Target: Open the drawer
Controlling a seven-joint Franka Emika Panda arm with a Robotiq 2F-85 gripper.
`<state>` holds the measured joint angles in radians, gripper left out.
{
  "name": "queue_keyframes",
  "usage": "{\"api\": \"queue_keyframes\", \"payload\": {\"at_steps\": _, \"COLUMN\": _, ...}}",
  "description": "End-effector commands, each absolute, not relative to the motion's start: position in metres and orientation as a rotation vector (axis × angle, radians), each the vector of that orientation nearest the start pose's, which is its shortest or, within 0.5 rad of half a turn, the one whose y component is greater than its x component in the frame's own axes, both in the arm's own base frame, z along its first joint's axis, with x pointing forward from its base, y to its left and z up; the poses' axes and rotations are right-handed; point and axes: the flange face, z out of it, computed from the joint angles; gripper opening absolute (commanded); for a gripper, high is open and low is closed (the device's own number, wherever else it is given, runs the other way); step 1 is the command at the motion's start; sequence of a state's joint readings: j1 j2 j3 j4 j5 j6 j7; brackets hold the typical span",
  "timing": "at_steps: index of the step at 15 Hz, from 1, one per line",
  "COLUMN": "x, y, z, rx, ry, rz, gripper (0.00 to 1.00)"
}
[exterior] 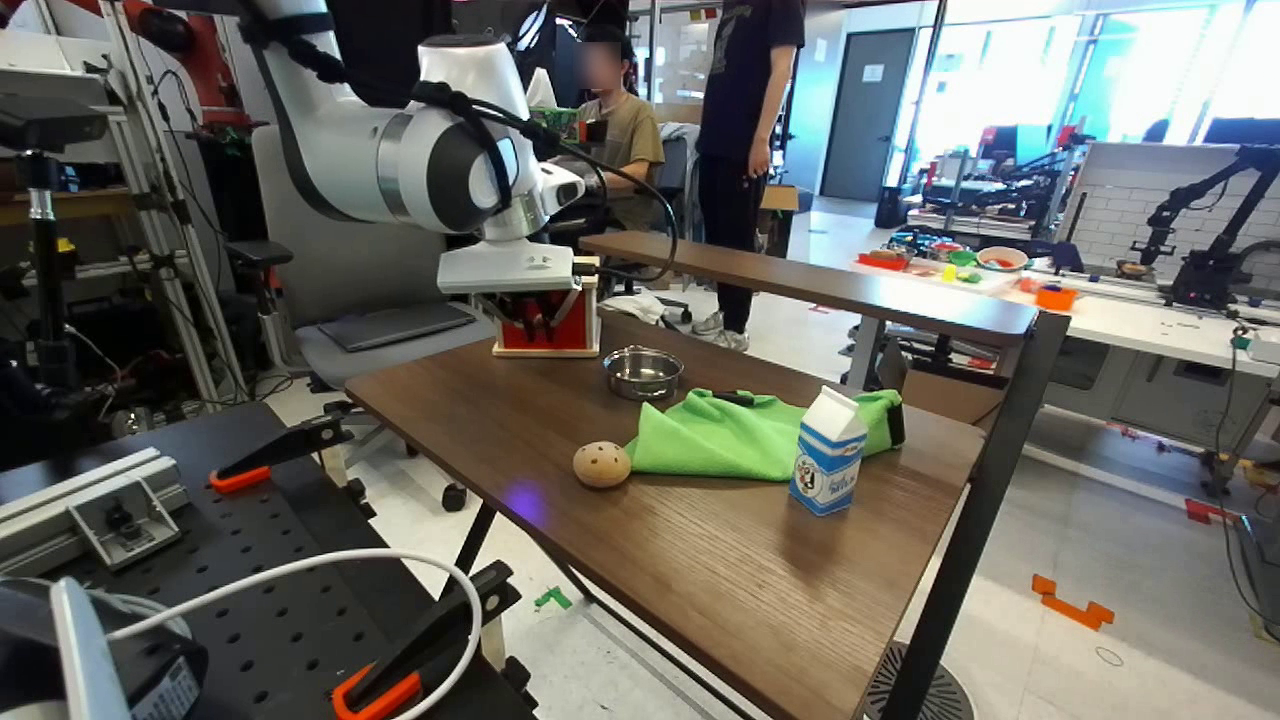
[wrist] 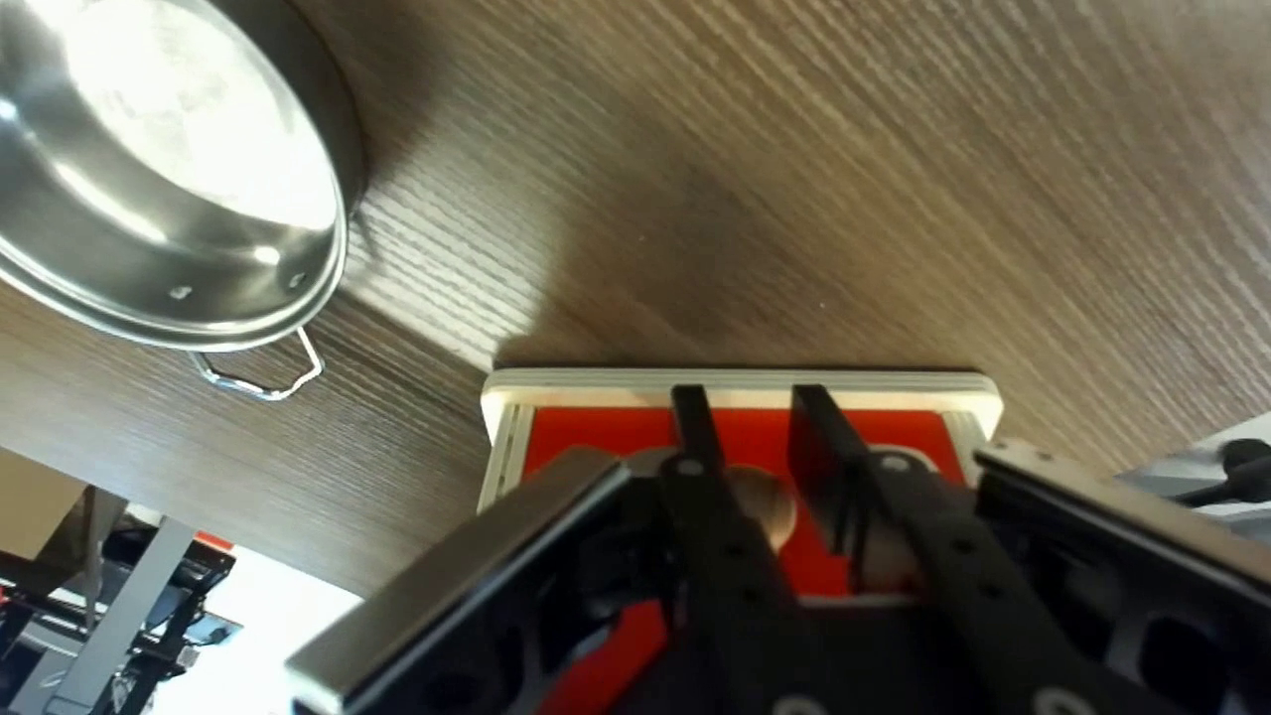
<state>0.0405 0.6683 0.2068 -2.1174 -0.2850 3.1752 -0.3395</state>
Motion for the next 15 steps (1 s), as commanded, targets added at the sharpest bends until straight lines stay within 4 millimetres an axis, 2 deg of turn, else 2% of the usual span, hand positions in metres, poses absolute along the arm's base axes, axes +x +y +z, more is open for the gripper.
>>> {"api": "queue_keyframes", "payload": {"at_steps": 1, "x": 0.5784, "y": 0.1733, "z": 0.1457, "rx": -2.754, "ry": -1.236, "rz": -0.659, "gripper": 0.57}}
{"api": "queue_keyframes", "payload": {"at_steps": 5, "x": 0.5808, "y": 0.1764, "z": 0.1482, "rx": -2.744, "ry": -1.253, "rz": -0.671, "gripper": 0.87}}
{"api": "queue_keyframes", "payload": {"at_steps": 6, "x": 0.5811, "y": 0.1769, "z": 0.1485, "rx": -2.741, "ry": -1.256, "rz": -0.675, "gripper": 0.84}}
{"api": "queue_keyframes", "payload": {"at_steps": 7, "x": 0.5808, "y": 0.1770, "z": 0.1483, "rx": -2.740, "ry": -1.258, "rz": -0.676, "gripper": 0.52}}
{"api": "queue_keyframes", "payload": {"at_steps": 8, "x": 0.5803, "y": 0.1770, "z": 0.1477, "rx": -2.738, "ry": -1.261, "rz": -0.675, "gripper": 0.56}}
{"api": "queue_keyframes", "payload": {"at_steps": 9, "x": 0.5795, "y": 0.1770, "z": 0.1472, "rx": -2.736, "ry": -1.263, "rz": -0.673, "gripper": 0.56}}
{"api": "queue_keyframes", "payload": {"at_steps": 15, "x": 0.5773, "y": 0.1741, "z": 0.1443, "rx": -2.732, "ry": -1.271, "rz": -0.666, "gripper": 0.11}}
